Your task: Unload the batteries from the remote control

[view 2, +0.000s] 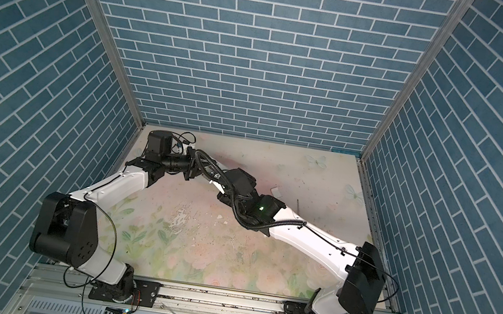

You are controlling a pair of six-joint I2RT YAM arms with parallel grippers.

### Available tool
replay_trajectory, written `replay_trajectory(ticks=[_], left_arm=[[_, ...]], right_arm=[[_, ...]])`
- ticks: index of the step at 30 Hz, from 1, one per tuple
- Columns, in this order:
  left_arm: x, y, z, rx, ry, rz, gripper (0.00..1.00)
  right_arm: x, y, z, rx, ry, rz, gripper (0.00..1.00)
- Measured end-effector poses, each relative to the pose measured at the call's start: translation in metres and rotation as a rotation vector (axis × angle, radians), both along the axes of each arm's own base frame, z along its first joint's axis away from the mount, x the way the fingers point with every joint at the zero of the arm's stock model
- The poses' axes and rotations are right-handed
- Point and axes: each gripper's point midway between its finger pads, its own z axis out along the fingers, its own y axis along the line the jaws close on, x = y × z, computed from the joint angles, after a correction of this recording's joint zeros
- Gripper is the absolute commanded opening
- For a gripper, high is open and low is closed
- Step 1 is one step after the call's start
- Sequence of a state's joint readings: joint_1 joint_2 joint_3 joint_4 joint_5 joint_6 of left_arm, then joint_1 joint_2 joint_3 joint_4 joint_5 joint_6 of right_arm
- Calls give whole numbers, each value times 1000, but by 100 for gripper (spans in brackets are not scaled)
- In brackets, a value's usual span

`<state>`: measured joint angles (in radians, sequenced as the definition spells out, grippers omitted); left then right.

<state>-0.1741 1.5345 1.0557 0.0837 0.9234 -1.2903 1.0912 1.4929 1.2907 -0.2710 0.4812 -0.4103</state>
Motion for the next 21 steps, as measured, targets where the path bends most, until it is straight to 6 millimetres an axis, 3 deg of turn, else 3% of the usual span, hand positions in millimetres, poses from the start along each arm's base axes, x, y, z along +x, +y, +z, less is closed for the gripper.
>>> replay_trajectory(ticks=[5, 9, 12, 15, 21], left_arm=[[8, 2, 4, -15, -66, 21, 0], [7, 5, -13, 0, -113, 40, 0], [0, 7, -34, 33, -127, 47, 0], [-5, 7, -41, 56, -172, 51, 0], [-11, -6, -12, 66, -371, 42, 0]], right_arm=[[-18, -7, -10, 72, 127, 5, 66], [-24, -16, -7, 185, 251, -29, 62], [-17, -30, -1, 311, 364, -84, 61], [-2, -49, 13, 474, 462, -156, 60], [19, -73, 33, 777, 615, -245, 57]])
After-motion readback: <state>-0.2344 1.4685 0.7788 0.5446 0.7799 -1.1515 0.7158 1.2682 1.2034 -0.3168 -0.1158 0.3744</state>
